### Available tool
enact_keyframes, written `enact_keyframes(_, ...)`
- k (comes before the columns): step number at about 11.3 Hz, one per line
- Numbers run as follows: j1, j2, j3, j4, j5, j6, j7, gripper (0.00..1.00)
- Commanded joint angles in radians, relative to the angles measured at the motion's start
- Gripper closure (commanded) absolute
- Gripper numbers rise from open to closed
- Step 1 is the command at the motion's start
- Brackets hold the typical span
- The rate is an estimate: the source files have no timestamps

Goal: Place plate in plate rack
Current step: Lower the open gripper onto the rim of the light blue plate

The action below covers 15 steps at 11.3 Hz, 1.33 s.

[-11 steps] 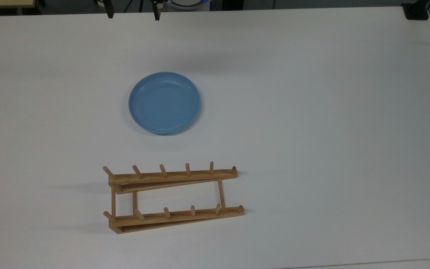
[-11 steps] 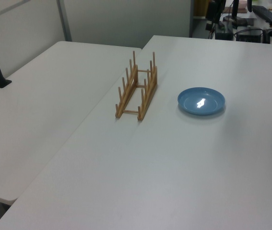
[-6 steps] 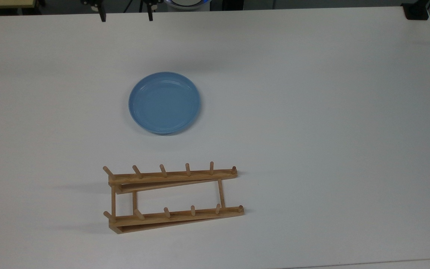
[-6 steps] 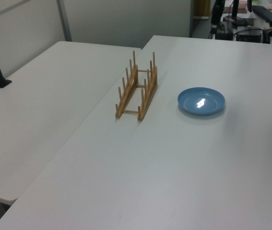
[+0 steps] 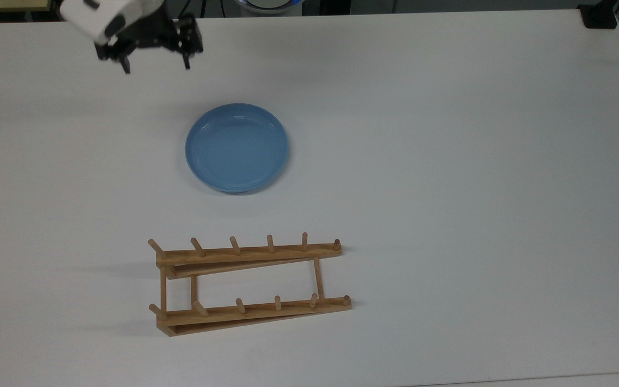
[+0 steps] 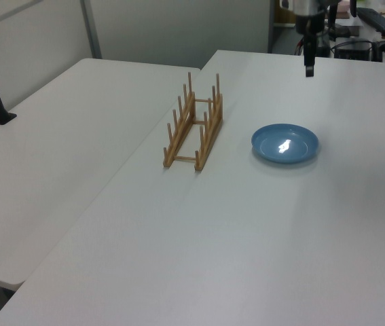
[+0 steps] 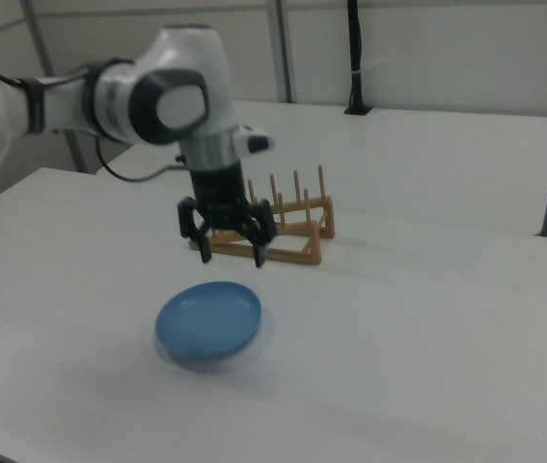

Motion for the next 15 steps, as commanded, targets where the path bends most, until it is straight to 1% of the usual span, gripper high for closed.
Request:
enact_keyframes(1, -0.02, 0.082, -0.004, -0.126, 0.06, 0.248, 0.015, 0.0)
enact_keyframes(3, -0.034, 0.118, -0.004, -0.197, 0.093, 0.403, 0.033, 0.0)
enact_keyframes(4, -0.033, 0.148, -0.004, -0.202, 0.11, 0.448, 0.065, 0.0)
enact_keyframes(7, -0.022, 0.182, 0.004, -0.198, 0.123, 0.456, 0.13, 0.01)
enact_keyframes(8, -0.023, 0.193, 0.03, -0.197, 0.128, 0.456, 0.163, 0.01)
enact_keyframes(9, -0.023, 0.205, 0.04, -0.197, 0.128, 0.456, 0.197, 0.04)
enact_keyframes(10, -0.023, 0.217, 0.045, -0.197, 0.128, 0.456, 0.234, 0.11)
enact_keyframes(11, -0.023, 0.227, 0.06, -0.195, 0.128, 0.456, 0.287, 0.22)
enact_keyframes(12, -0.023, 0.237, 0.067, -0.195, 0.128, 0.456, 0.341, 0.46)
enact_keyframes(14, -0.026, 0.241, 0.067, -0.195, 0.128, 0.454, 0.36, 0.88)
enact_keyframes(15, -0.031, 0.239, 0.067, -0.192, 0.13, 0.451, 0.36, 1.0)
